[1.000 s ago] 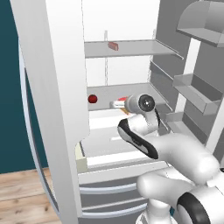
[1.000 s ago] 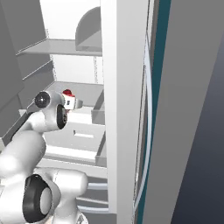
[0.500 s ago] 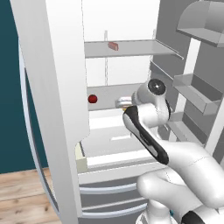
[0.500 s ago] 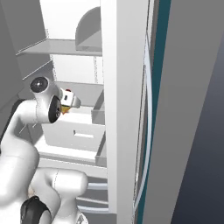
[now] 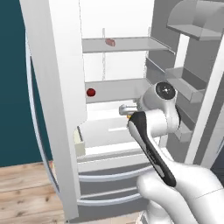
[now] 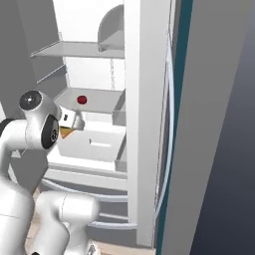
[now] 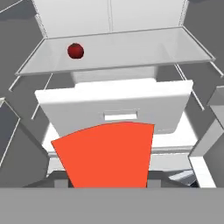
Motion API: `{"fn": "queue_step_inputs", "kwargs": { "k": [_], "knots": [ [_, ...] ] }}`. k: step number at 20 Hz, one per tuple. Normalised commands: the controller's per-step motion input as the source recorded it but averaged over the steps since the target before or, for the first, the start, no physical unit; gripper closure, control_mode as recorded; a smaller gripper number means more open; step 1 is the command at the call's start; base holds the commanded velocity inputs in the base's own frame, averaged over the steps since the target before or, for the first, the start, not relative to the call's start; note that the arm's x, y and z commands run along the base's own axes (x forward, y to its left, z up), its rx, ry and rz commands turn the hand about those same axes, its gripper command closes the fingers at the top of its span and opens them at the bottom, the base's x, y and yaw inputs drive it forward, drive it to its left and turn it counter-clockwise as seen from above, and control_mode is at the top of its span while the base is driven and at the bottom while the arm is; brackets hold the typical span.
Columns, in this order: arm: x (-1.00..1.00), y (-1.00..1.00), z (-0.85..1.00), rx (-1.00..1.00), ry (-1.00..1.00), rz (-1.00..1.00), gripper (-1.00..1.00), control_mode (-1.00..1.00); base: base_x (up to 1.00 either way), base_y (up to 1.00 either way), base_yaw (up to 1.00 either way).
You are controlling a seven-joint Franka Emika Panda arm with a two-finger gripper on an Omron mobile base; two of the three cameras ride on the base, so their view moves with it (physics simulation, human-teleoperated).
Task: Take the cheese, steak, and tomato from the fridge and place them on the plate on the dining counter to create an appetizer plate.
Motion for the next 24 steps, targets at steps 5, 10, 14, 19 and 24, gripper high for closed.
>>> {"fn": "queue_step_inputs", "kwargs": {
  "k": [5, 10, 14, 19, 24],
  "knots": [
    [0.0, 0.0, 0.0, 0.0, 0.0, 0.0, 1.0, 1.0, -1.0, 0.0, 0.0],
    [0.0, 0.0, 0.0, 0.0, 0.0, 0.0, 1.0, 1.0, -1.0, 0.0, 0.0],
    [0.0, 0.0, 0.0, 0.0, 0.0, 0.0, 1.0, 1.0, -1.0, 0.0, 0.0],
    [0.0, 0.0, 0.0, 0.0, 0.0, 0.0, 1.0, 1.0, -1.0, 0.0, 0.0],
    [0.0, 0.0, 0.0, 0.0, 0.0, 0.0, 1.0, 1.0, -1.0, 0.0, 0.0]
  ]
}}
